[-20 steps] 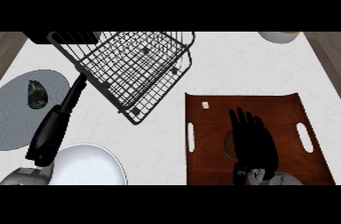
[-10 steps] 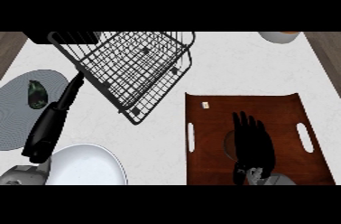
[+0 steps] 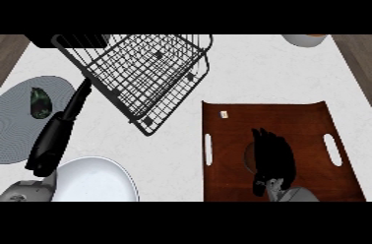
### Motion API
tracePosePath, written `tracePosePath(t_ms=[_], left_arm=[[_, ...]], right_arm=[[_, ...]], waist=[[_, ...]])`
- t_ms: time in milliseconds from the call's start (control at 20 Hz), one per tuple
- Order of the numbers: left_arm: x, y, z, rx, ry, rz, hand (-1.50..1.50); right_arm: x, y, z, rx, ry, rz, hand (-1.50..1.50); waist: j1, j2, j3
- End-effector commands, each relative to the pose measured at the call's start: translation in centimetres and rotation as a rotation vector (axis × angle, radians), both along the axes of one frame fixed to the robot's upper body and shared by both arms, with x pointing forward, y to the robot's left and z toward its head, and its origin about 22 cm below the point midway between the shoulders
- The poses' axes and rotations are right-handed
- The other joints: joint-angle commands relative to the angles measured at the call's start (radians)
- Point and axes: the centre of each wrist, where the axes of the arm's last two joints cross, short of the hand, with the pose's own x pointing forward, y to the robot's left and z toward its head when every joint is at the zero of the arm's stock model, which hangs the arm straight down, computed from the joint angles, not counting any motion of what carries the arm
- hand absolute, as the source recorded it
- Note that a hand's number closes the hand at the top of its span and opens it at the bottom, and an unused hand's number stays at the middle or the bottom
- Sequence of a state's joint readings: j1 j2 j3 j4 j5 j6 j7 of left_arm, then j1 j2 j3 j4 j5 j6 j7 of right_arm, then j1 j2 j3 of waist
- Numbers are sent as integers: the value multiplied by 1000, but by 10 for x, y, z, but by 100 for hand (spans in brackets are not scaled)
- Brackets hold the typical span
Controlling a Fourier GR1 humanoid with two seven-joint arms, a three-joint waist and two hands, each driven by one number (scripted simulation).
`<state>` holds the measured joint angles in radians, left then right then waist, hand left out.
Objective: Pick the cupcake from the tray and place it in the tiered basket
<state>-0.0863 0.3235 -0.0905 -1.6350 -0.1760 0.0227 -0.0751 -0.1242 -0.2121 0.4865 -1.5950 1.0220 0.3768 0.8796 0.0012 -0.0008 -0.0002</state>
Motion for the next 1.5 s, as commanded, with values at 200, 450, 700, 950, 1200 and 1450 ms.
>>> tracePosePath(t_ms=[200, 450, 700, 950, 1200, 1450], left_arm=[[-8, -9, 5, 0, 1, -4, 0], [-12, -6, 3, -3, 5, -20, 0], [9, -22, -6, 3, 22, -6, 0], [-13, -4, -5, -8, 9, 16, 0], [-2, -13, 3, -1, -5, 14, 0], [2, -12, -4, 2, 19, 20, 0]], right_arm=[[2, 2, -9, 97, -81, 90, 150], [-8, 10, -16, 91, -177, 140, 150], [0, 9, 12, 33, -281, 80, 150], [-25, -24, -2, -19, -298, -371, 150], [-53, -15, 57, 0, -443, -411, 150], [-74, 6, 119, 279, -637, -431, 150]], waist=[[0, 0, 0], [0, 0, 0], [-7, 0, 0], [-29, -6, 0], [-15, -3, 0], [-25, -3, -1]])
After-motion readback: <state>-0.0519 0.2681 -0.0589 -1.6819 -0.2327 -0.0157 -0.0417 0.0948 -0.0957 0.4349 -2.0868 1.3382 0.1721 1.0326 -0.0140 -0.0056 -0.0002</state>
